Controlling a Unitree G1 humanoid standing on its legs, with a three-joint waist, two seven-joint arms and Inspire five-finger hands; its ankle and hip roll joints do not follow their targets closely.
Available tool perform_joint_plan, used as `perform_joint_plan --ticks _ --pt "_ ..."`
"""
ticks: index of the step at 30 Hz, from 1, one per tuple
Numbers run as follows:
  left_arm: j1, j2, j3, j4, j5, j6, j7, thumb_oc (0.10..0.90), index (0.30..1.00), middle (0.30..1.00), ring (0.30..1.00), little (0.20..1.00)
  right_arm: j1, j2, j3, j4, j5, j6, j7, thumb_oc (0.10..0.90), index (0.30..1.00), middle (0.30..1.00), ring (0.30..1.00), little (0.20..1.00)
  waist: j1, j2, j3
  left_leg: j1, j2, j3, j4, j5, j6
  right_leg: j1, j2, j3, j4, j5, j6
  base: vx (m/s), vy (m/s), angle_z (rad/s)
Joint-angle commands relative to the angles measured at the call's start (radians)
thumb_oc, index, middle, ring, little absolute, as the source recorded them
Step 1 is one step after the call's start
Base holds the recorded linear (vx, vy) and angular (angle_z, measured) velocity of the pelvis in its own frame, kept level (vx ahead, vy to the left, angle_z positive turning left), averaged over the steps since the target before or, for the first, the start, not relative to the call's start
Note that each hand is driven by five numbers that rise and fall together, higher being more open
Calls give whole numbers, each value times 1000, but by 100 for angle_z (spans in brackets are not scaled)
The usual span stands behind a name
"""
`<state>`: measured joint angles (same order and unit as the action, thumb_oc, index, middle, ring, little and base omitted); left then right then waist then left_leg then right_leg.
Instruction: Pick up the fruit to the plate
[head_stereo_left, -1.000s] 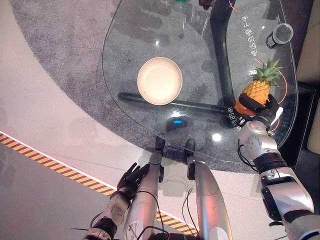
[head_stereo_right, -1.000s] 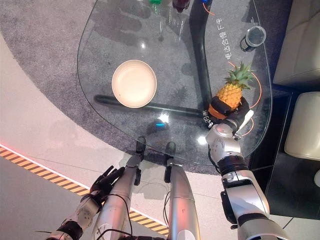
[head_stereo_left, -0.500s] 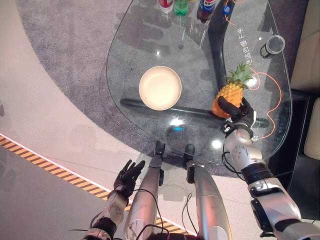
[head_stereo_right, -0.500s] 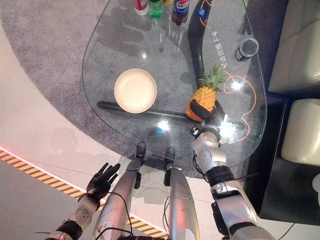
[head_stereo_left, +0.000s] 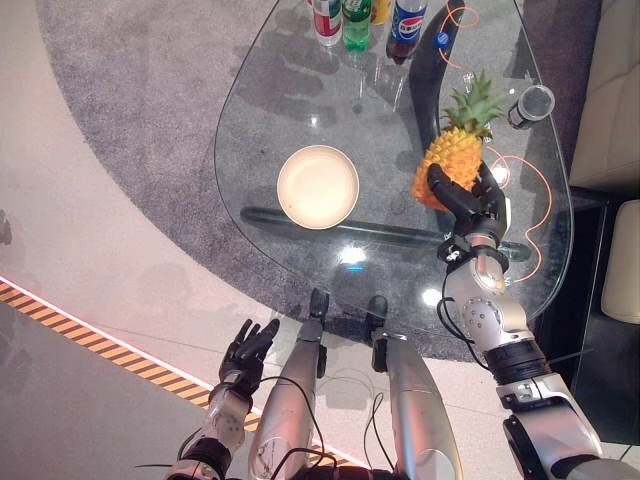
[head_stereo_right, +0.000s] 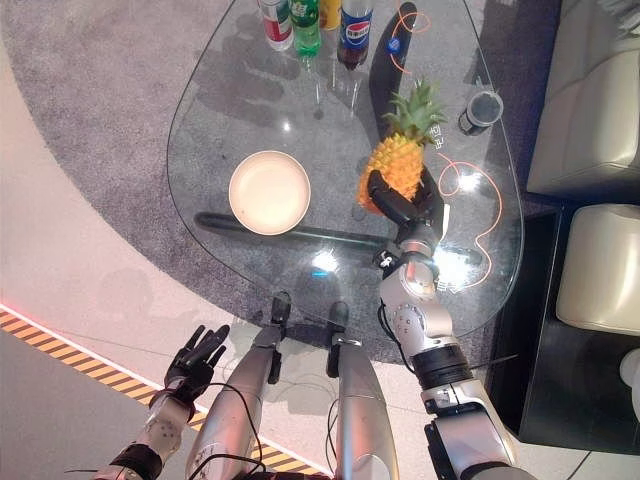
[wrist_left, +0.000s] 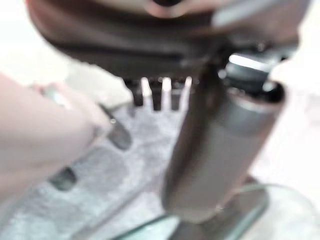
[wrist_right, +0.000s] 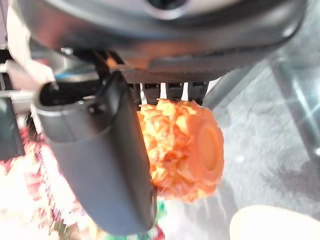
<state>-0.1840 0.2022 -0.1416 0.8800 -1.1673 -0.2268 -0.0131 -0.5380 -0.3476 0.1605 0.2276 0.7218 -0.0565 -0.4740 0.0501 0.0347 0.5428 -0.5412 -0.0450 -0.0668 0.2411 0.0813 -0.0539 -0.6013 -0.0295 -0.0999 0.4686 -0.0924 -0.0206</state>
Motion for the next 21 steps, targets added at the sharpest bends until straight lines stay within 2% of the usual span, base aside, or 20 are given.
perform_joint_plan --ticks 1,3,7,9,13,15,18,21 --pt "89 34 77 -80 -50 -118 12 800 900 900 900 900 -17 -4 -13 -248 -110 -113 183 100 300 300 300 200 -26 -10 -23 19 -43 5 124 -100 29 108 22 25 -124 35 18 0 0 0" --pt "82 45 114 -112 -73 -172 16 800 900 900 900 900 -5 -9 5 -264 -148 -106 259 100 300 300 300 200 -27 -9 -23 28 -42 3 122 -97 26 115 23 24 -120 31 18 0 0 0" --pt "50 74 171 -199 -81 -220 40 800 900 900 900 900 8 -32 40 -279 -172 -103 328 100 300 300 300 200 -26 -10 -23 35 -40 3 132 -96 20 128 23 19 -111 22 18 -3 -13 1" --pt "24 82 197 -299 -56 -300 40 800 900 900 900 900 29 -41 67 -308 -208 -96 393 100 300 300 300 200 -22 -14 -23 40 -40 -1 145 -105 17 142 26 16 -105 12 19 -15 -61 1" --pt "-1 85 194 -391 -13 -360 3 800 900 900 900 900 24 -52 101 -329 -229 -101 443 100 300 300 300 200 -15 -21 -23 30 -38 -5 148 -96 16 139 27 9 -104 18 20 -31 -49 2" --pt "-12 88 182 -445 22 -370 -7 800 900 900 900 900 19 -58 115 -339 -243 -102 463 100 300 300 300 200 -12 -25 -23 27 -38 -6 150 -95 16 139 28 7 -105 19 20 -32 -48 0" --pt "-25 96 151 -545 60 -351 -44 800 900 900 900 900 11 -72 130 -353 -257 -100 504 100 300 300 300 200 -7 -29 -23 29 -38 -7 145 -93 16 145 29 4 -111 21 21 -32 -32 1" --pt "-27 113 119 -636 127 -330 -36 800 900 900 900 900 8 -85 133 -364 -257 -94 536 100 300 300 300 200 -3 -30 -23 30 -40 -7 141 -90 17 146 30 2 -113 24 23 0 0 0"
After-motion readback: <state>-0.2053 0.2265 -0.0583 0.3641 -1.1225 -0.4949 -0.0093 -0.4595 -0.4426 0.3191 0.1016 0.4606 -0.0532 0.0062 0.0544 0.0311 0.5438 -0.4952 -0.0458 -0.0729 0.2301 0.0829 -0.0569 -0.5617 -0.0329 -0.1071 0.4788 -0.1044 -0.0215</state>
